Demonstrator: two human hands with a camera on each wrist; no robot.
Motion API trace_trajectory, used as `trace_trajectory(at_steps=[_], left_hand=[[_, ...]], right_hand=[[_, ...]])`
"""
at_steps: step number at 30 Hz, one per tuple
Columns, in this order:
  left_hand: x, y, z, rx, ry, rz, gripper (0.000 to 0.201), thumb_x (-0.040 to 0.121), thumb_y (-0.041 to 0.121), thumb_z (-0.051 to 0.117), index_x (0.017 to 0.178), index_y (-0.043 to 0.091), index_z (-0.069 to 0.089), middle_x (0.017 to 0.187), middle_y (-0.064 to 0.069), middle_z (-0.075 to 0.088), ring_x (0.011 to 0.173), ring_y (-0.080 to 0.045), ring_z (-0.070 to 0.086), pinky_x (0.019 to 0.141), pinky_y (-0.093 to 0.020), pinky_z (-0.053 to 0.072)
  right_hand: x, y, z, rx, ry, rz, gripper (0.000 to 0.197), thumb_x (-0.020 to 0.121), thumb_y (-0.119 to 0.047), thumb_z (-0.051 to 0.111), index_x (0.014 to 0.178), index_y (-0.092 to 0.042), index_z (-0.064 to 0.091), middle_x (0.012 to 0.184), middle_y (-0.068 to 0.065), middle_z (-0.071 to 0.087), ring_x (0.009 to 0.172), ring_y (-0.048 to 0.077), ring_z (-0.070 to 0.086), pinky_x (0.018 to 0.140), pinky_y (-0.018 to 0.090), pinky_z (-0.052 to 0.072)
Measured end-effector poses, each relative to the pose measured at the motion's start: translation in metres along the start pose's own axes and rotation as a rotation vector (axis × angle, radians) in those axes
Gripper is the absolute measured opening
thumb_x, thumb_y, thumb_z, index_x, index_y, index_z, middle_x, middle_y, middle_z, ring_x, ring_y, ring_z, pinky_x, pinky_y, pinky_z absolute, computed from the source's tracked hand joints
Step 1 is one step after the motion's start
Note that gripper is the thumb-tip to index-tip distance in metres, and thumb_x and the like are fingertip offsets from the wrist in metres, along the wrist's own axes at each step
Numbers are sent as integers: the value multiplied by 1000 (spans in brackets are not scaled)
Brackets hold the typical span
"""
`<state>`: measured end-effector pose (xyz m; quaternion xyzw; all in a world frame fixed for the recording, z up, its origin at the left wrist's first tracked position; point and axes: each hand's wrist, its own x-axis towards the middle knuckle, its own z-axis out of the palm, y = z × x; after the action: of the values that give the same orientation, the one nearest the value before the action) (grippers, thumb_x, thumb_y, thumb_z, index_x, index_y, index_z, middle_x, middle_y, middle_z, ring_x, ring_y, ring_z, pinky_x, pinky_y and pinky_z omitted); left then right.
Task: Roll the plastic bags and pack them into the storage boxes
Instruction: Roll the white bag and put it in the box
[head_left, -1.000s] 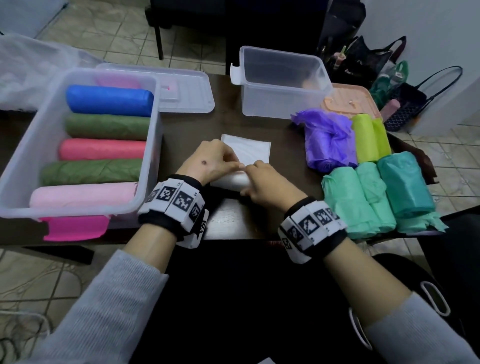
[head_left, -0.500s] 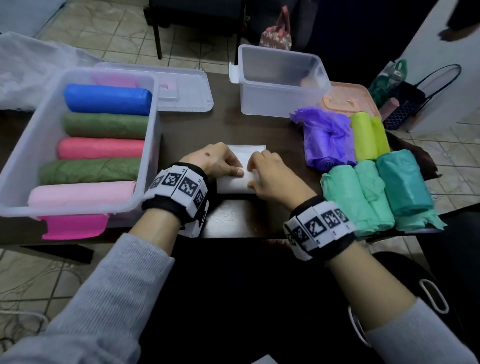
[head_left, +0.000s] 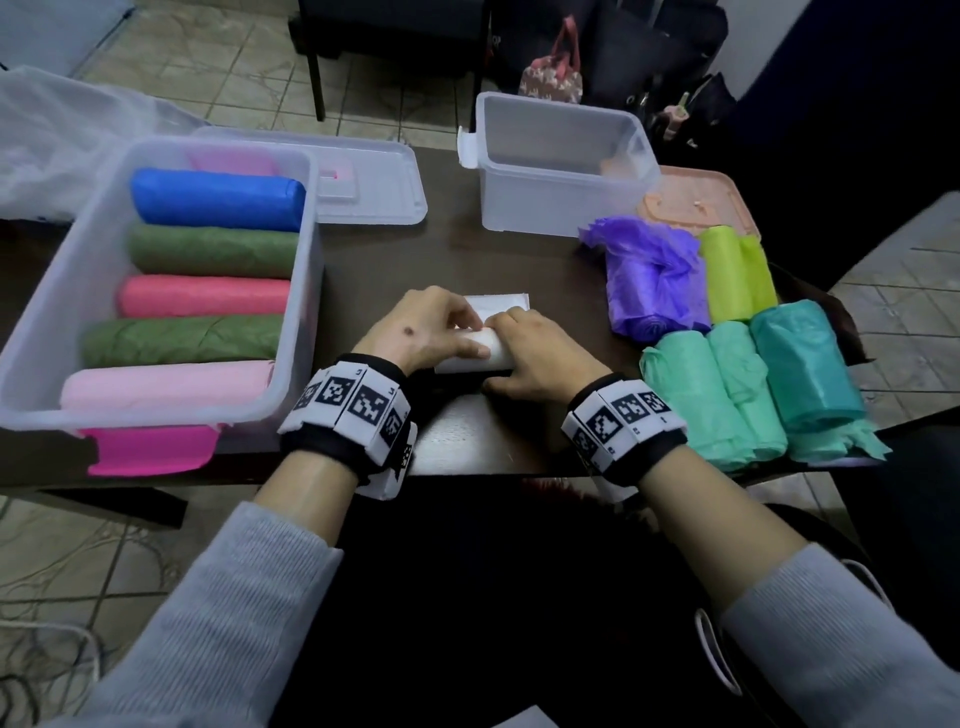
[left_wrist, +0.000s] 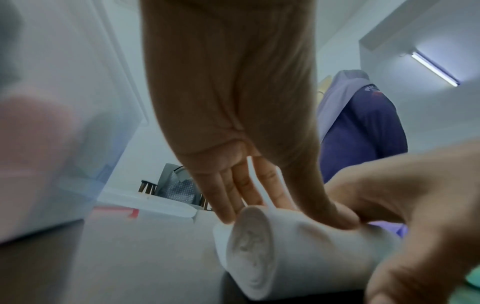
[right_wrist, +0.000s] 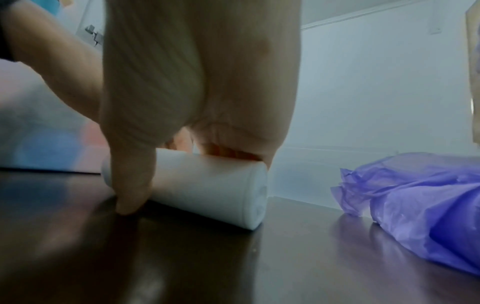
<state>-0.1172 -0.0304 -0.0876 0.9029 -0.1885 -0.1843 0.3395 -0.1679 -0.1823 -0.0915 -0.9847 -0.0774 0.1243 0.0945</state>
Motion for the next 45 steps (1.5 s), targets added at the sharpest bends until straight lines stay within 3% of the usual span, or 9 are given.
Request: trace_trajectory(at_steps=[3, 8, 13, 17, 23, 30, 34, 38, 45], left_hand=[[-6, -4, -2, 59, -4, 1, 48, 61, 22, 86, 105, 19, 67, 100, 6, 61, 95, -11, 55, 88, -27, 46], [-11, -5, -8, 20, -40, 5, 36, 61, 20, 86, 94, 20, 71, 93, 5, 69, 89, -10, 62, 86, -28, 50], [-14, -3, -9, -6, -81, -3, 33, 58, 20, 88, 87, 22, 73, 85, 9, 70, 89, -9, 65, 89, -36, 52], [-14, -2, -9, -11, -81, -7, 35, 57, 19, 88, 89, 19, 73, 88, 6, 70, 91, -10, 65, 90, -34, 51], [-14, 0, -11, -7, -98, -29, 35, 60, 19, 87, 92, 19, 74, 93, 2, 72, 94, -13, 65, 91, -35, 50], [-14, 0, -7, 13, -43, -80, 35, 79, 25, 72, 114, 24, 68, 116, -6, 65, 109, -19, 58, 95, -30, 45], [-18, 8, -5, 45, -49, -75, 35, 87, 25, 63, 122, 21, 62, 123, -10, 61, 115, -24, 55, 98, -33, 43], [-31, 23, -16, 25, 124, -2, 47, 92, 25, 56, 136, 14, 46, 138, -9, 50, 129, -22, 44, 104, -28, 31], [-89, 41, -87, -152, 563, 51, 62, 93, 27, 56, 146, 16, 27, 147, -3, 40, 135, -15, 35, 100, -14, 23]], right_hand=[[3, 2, -5, 11, -69, 14, 60, 79, -40, 69, 128, -12, 47, 124, 8, 50, 117, 24, 45, 94, 34, 34], [6, 2, -18, 43, -198, 15, 52, 74, -47, 73, 111, -14, 58, 98, 0, 49, 102, 22, 53, 76, 27, 38], [11, 3, -24, 29, -303, 91, 89, 54, -57, 82, 127, -27, 42, 129, 3, 33, 124, 20, 29, 100, 40, 35], [17, 1, -20, -42, -286, 90, 116, 47, -65, 80, 142, -29, 23, 134, 4, 38, 126, 24, 32, 103, 41, 29], [14, 5, -13, -17, -248, 46, 67, 55, -63, 78, 94, -21, 43, 95, -3, 41, 97, 17, 40, 78, 32, 39], [-1, 9, -2, 86, -84, -33, 58, 75, -54, 68, 114, -14, 53, 101, 2, 55, 95, 21, 54, 74, 30, 39], [-9, 8, 9, 114, -24, -20, 59, 83, -48, 62, 128, -13, 47, 118, 8, 55, 110, 24, 49, 90, 34, 40], [-6, 1, -11, 245, 63, 32, 46, 88, -41, 59, 121, -10, 53, 114, 6, 57, 105, 23, 55, 84, 34, 44], [26, -62, -75, 435, 333, -111, 50, 88, -45, 56, 122, -9, 52, 102, -2, 55, 77, 7, 50, 51, 6, 35]])
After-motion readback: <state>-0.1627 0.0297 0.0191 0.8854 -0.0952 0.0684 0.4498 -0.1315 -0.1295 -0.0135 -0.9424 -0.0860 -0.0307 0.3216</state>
